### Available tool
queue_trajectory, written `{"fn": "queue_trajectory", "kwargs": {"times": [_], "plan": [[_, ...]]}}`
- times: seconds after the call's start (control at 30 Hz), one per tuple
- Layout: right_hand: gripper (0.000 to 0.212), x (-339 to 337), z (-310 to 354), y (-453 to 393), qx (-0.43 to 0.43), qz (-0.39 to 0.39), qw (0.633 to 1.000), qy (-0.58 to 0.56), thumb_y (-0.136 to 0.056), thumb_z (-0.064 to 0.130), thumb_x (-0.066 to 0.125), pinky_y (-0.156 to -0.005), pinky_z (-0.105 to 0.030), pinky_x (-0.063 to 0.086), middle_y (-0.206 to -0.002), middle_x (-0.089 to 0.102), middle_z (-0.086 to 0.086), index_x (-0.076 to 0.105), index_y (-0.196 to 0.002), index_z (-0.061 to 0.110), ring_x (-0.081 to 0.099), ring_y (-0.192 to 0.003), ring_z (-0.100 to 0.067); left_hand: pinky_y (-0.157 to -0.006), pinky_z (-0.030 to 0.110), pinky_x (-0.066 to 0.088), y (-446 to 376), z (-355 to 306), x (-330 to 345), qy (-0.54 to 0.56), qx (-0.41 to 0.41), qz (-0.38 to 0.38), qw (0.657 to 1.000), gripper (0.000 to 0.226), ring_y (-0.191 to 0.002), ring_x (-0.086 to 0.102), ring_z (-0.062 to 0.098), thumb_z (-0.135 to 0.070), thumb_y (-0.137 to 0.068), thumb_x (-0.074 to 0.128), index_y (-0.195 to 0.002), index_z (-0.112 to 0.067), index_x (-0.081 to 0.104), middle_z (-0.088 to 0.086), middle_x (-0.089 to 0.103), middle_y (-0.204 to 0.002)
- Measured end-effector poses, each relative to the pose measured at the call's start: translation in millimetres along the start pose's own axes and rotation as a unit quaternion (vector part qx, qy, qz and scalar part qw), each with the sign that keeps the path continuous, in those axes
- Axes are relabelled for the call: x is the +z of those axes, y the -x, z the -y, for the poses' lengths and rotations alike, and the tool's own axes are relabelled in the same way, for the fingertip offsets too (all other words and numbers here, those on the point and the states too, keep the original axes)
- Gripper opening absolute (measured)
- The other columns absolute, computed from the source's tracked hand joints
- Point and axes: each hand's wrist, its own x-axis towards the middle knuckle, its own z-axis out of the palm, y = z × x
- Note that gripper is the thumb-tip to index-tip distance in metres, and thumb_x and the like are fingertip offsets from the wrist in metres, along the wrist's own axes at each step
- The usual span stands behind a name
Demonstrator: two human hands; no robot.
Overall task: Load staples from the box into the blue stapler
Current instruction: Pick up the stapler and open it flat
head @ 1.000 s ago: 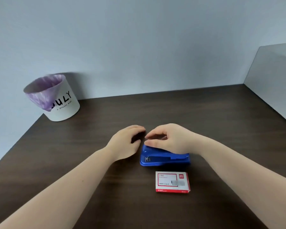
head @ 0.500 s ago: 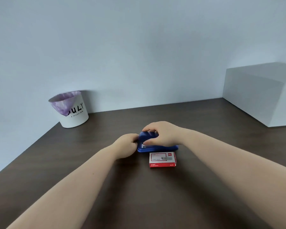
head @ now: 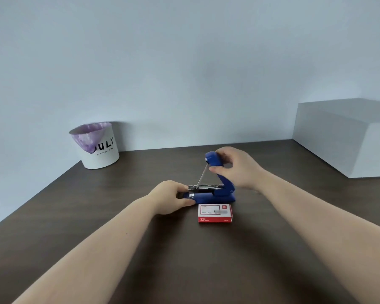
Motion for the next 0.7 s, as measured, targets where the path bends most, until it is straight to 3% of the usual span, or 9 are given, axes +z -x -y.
{"fn": "queue_trajectory", "kwargs": {"times": [0.07,0.17,0.23,0.3,0.47,0.6,0.7], "plan": [[0.037,-17.3,-5.4,6.1,0.013,-0.021,0.998,-0.059,-0.080,0.012,0.070,-0.085,-0.025,0.049,-0.105,0.067,-0.008,0.054,-0.113,0.015,0.064,-0.097,-0.021,-0.083,0.038,0.050,-1.0,-0.1,0.4,0.001,0.000,0.006,1.000,0.020,-0.086,0.062,0.025,-0.042,-0.081,0.062,-0.092,-0.026,0.068,0.002,0.071,-0.089],[0.044,-38.1,-18.1,14.8,0.023,-0.037,0.998,-0.055,-0.081,0.006,0.065,-0.081,-0.024,0.052,-0.099,0.061,-0.003,0.053,-0.118,0.026,0.061,-0.093,-0.024,-0.081,0.039,0.050,-1.7,-0.9,-0.2,-0.009,-0.002,0.005,1.000,0.025,-0.083,0.060,0.026,-0.043,-0.081,0.061,-0.092,-0.022,0.068,0.004,0.069,-0.086],[0.036,-46.4,-28.7,22.0,0.046,-0.037,0.995,-0.086,-0.083,0.006,0.065,-0.083,-0.032,0.059,-0.100,0.060,-0.002,0.059,-0.114,0.024,0.062,-0.096,-0.026,-0.077,0.037,0.048,-0.6,-1.0,1.0,-0.010,-0.001,-0.002,1.000,0.027,-0.078,0.056,0.024,-0.044,-0.082,0.060,-0.092,-0.019,0.067,0.000,0.064,-0.078],[0.028,-53.0,-39.1,29.3,0.073,-0.031,0.990,-0.114,-0.084,0.006,0.066,-0.082,-0.030,0.060,-0.104,0.061,-0.010,0.062,-0.109,0.018,0.065,-0.095,-0.025,-0.071,0.032,0.043,0.7,-1.6,2.4,-0.006,0.001,-0.012,1.000,0.026,-0.075,0.051,0.019,-0.043,-0.083,0.060,-0.091,-0.020,0.067,-0.008,0.055,-0.070],[0.016,-57.4,-65.9,45.7,0.140,-0.013,0.987,-0.081,-0.083,0.010,0.069,-0.088,-0.037,0.056,-0.103,0.067,-0.013,0.066,-0.098,0.013,0.066,-0.091,-0.025,-0.070,0.027,0.037,-0.1,-0.9,3.8,-0.006,0.000,-0.024,1.000,0.027,-0.076,0.050,0.017,-0.042,-0.083,0.060,-0.096,-0.020,0.068,-0.007,0.055,-0.074],[0.014,-47.9,-76.4,57.2,0.139,-0.002,0.990,-0.039,-0.081,0.017,0.071,-0.076,-0.014,0.046,-0.097,0.070,0.001,0.071,-0.094,0.021,0.062,-0.092,-0.015,-0.075,0.032,0.044,0.8,0.7,4.5,-0.003,-0.008,-0.015,1.000,0.026,-0.081,0.055,0.019,-0.041,-0.083,0.060,-0.098,-0.021,0.067,-0.004,0.064,-0.085],[0.016,-43.3,-72.7,57.0,0.126,0.034,0.991,-0.018,-0.080,0.018,0.073,-0.071,-0.005,0.045,-0.096,0.070,0.006,0.071,-0.095,0.023,0.063,-0.088,-0.006,-0.084,0.034,0.047,2.2,3.0,7.7,0.027,-0.017,-0.019,0.999,0.028,-0.090,0.060,0.021,-0.040,-0.083,0.061,-0.104,-0.021,0.066,-0.001,0.069,-0.097]]}}
